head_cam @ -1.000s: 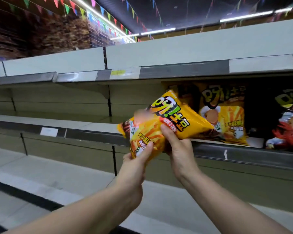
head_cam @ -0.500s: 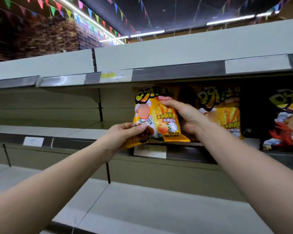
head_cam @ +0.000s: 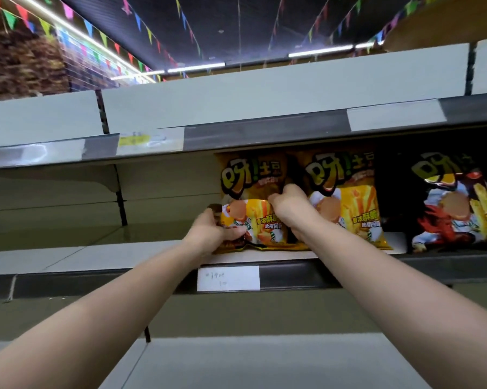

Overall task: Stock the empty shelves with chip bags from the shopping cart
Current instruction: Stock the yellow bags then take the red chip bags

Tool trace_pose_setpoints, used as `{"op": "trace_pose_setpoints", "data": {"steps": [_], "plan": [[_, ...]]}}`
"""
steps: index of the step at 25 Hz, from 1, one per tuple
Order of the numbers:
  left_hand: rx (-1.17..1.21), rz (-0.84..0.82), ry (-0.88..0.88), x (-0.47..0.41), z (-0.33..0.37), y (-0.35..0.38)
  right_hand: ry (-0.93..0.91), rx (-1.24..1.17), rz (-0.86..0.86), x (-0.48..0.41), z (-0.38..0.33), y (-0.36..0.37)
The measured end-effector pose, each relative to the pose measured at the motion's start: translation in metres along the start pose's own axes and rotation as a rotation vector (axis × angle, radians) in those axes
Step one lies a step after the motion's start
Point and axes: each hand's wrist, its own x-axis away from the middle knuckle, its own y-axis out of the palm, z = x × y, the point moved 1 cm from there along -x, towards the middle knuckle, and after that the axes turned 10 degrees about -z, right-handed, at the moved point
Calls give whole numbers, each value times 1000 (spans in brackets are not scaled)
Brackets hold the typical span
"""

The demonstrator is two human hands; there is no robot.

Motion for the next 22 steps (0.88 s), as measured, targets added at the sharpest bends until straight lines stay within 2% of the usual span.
{"op": "trace_pose_setpoints", "data": {"steps": [6,9,11,14,17,20,22], "plan": [[-158,-79,-31,-15,-1,5,101,238,-25,0,-5,0],[-133,-91,-36,-6,4,5,61,364,-2,12,-9,-2],[-130,-59,-9,11,10,9,-81,372,79,21,-8,-3],[-134,134,84,39,17,16,-356,265,173,38,-10,-2],[-159,276,221,81,17,22,-581,88,144,60,-14,12],[-174,390,237,131,3,20,-733,-101,71,86,-11,44],[-139,482,185,167,-21,9,-781,-198,-31,105,-7,79]]}}
